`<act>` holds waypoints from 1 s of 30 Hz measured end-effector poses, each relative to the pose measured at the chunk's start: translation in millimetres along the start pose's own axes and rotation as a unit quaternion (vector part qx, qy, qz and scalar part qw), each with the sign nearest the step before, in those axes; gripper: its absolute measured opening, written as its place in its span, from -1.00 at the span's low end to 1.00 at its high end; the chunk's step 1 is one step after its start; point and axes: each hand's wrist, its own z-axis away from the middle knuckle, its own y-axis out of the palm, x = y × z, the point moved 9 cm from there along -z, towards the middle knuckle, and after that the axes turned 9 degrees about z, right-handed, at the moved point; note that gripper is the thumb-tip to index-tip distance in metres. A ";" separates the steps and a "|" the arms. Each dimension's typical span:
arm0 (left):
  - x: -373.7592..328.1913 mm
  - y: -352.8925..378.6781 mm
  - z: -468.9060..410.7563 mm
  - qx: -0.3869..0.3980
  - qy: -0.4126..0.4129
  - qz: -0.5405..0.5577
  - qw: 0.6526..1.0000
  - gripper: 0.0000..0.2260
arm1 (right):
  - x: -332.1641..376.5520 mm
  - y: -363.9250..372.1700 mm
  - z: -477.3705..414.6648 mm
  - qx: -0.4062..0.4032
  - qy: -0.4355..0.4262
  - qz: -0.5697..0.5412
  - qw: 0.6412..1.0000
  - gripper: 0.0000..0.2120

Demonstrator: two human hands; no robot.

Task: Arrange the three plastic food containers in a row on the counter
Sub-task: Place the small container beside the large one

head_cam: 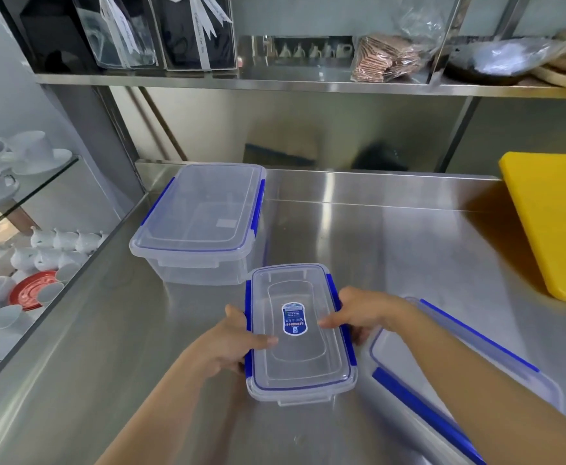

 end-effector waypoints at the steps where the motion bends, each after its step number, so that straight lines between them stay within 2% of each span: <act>1: -5.8 -0.3 -3.7 -0.017 0.026 0.012 0.999 -0.57 | -1.4 -2.0 -1.1 -0.021 -0.007 -0.036 0.999 -0.70; 4: -28.7 -2.9 -14.9 -0.088 0.099 0.053 0.990 -0.63 | -10.1 -23.8 -3.5 -0.119 -0.014 -0.181 0.976 -0.78; 7: -55.5 3.6 -26.8 -0.130 0.153 0.072 0.977 -0.68 | -18.3 -52.0 -9.9 -0.233 -0.008 -0.250 0.940 -0.71; 9: -72.1 12.2 -36.5 -0.110 0.166 0.114 0.973 -0.77 | -25.1 -64.9 -17.6 -0.285 -0.007 -0.293 0.912 -0.67; 10: -81.3 20.2 -42.9 -0.070 0.175 0.132 0.973 -0.69 | -29.0 -70.2 -21.8 -0.303 -0.006 -0.313 0.900 -0.66; 12: -94.2 35.8 -56.2 0.018 0.189 0.096 0.977 -0.29 | -35.7 -77.9 -31.6 -0.311 -0.010 -0.354 0.882 -0.65; 14: -99.3 45.3 -69.0 0.068 0.193 0.003 0.979 0.12 | -33.8 -82.5 -44.0 -0.274 -0.051 -0.394 0.876 -0.57; 16: -101.2 48.2 -81.5 0.083 0.200 -0.062 0.974 0.30 | -22.4 -86.3 -53.9 -0.209 -0.122 -0.409 0.880 -0.42; 19: -109.8 41.1 -99.4 0.050 0.222 -0.066 0.972 0.22 | -4.2 -89.1 -63.6 -0.136 -0.193 -0.363 0.901 -0.25; 21: -118.2 36.6 -111.2 0.043 0.231 -0.040 0.971 0.12 | -0.3 -94.0 -71.1 -0.131 -0.198 -0.322 0.916 -0.17; 25: -132.8 31.0 -132.2 0.035 0.231 -0.075 0.970 -0.02 | 7.8 -108.7 -82.9 -0.163 -0.218 -0.260 0.926 -0.06; 30: -142.4 13.3 -146.3 -0.085 0.245 -0.130 0.957 -0.26 | 6.8 -125.2 -102.0 -0.244 -0.238 -0.267 0.902 -0.16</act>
